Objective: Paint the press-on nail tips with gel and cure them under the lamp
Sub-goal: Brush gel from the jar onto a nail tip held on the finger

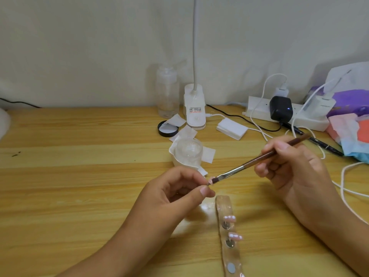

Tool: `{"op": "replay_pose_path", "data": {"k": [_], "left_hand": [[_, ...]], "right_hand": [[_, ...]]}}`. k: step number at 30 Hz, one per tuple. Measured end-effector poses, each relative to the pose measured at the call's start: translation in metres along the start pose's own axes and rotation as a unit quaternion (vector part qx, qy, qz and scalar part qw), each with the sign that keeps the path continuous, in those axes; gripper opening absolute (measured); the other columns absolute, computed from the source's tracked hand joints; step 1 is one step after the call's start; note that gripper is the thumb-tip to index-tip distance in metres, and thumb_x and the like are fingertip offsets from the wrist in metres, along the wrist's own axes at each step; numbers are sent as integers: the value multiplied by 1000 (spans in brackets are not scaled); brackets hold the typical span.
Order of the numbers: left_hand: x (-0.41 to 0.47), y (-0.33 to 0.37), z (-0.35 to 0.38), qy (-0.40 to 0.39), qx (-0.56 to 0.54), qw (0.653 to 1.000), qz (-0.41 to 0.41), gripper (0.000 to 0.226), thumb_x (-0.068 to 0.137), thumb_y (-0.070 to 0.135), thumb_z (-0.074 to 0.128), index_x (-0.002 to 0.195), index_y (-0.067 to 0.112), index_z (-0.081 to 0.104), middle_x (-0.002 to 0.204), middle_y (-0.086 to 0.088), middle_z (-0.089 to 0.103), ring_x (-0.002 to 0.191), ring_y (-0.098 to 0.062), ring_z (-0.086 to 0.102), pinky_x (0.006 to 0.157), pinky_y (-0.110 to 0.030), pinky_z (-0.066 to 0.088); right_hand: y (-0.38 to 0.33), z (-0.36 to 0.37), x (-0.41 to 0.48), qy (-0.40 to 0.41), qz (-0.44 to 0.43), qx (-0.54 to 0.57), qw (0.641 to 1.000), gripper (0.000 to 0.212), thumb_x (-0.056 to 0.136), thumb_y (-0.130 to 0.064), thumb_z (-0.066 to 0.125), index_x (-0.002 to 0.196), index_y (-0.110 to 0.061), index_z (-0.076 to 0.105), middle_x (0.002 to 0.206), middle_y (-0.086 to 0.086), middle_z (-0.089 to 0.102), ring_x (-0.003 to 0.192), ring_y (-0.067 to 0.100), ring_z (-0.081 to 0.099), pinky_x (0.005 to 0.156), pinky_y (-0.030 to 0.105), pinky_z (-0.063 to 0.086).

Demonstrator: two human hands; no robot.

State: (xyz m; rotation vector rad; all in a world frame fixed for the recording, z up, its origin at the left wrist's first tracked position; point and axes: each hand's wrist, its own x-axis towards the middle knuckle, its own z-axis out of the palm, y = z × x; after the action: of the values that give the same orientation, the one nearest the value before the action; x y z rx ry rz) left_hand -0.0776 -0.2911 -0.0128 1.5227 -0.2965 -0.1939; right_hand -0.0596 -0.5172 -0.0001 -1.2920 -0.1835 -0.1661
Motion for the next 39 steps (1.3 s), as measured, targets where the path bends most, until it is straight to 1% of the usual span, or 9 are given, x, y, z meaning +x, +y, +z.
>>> {"op": "replay_pose_path", "data": {"k": [6,11,17,27,30,32,35,37,39], "left_hand": [[0,-1,0,-23,-11,1000,-3,6,80,32,72,85,32,69,92,1,76,81,-5,67,68,-14,49],[-1,-1,0,-22,-10,1000,-6,7,80,34,73,86,33,69,94,0,76,78,-7,67,68,-18,52],[-2,-1,0,-19,-6,1000,-13,7,78,31,70,84,36,69,93,1,77,75,-7,66,65,-23,52],[0,3,-1,19,-38,999,18,8,81,31,72,86,32,67,99,1,76,73,-7,68,62,-11,49],[-7,5,-2,33,-16,997,63,13,82,28,72,89,24,62,101,5,75,82,-9,68,69,-11,48],[-15,9,-2,11,54,989,136,8,80,29,70,84,28,64,93,7,70,88,-17,65,77,-19,46],[-23,16,-2,-81,178,951,238,6,82,23,70,84,26,66,84,8,65,82,-22,63,75,-28,46],[-23,17,-4,-126,213,941,231,4,82,22,71,85,22,68,83,7,69,81,-21,66,72,-33,50],[-22,14,-5,-161,225,939,205,4,82,21,72,85,20,71,85,9,69,81,-16,66,72,-28,50]], "right_hand": [[2,-4,3,38,-23,-25,999,23,89,-24,56,74,-25,73,65,2,68,62,12,65,62,20,54],[0,-3,1,5,-13,6,1000,32,92,-19,49,72,-25,73,64,-1,68,59,9,63,59,19,52],[1,-2,-2,-16,-17,-4,1000,27,89,-22,52,73,-26,74,64,0,68,59,10,65,58,18,53],[3,-8,6,44,-22,3,999,35,98,-17,49,74,-26,73,65,0,68,65,10,65,62,19,53],[3,-8,7,69,-9,26,997,40,101,-15,48,71,-24,73,64,-1,67,64,9,64,62,18,52],[2,-9,8,90,4,43,995,37,101,-15,49,72,-20,71,63,0,66,64,9,64,61,18,51],[2,-11,9,111,18,63,992,30,100,-16,50,76,-15,67,62,2,65,62,9,62,60,17,50],[2,-12,10,119,26,68,990,25,100,-17,51,78,-14,64,62,2,64,61,8,60,61,17,50],[1,-13,10,121,36,74,989,22,99,-19,51,81,-14,63,63,1,64,61,8,59,62,18,50]]}}
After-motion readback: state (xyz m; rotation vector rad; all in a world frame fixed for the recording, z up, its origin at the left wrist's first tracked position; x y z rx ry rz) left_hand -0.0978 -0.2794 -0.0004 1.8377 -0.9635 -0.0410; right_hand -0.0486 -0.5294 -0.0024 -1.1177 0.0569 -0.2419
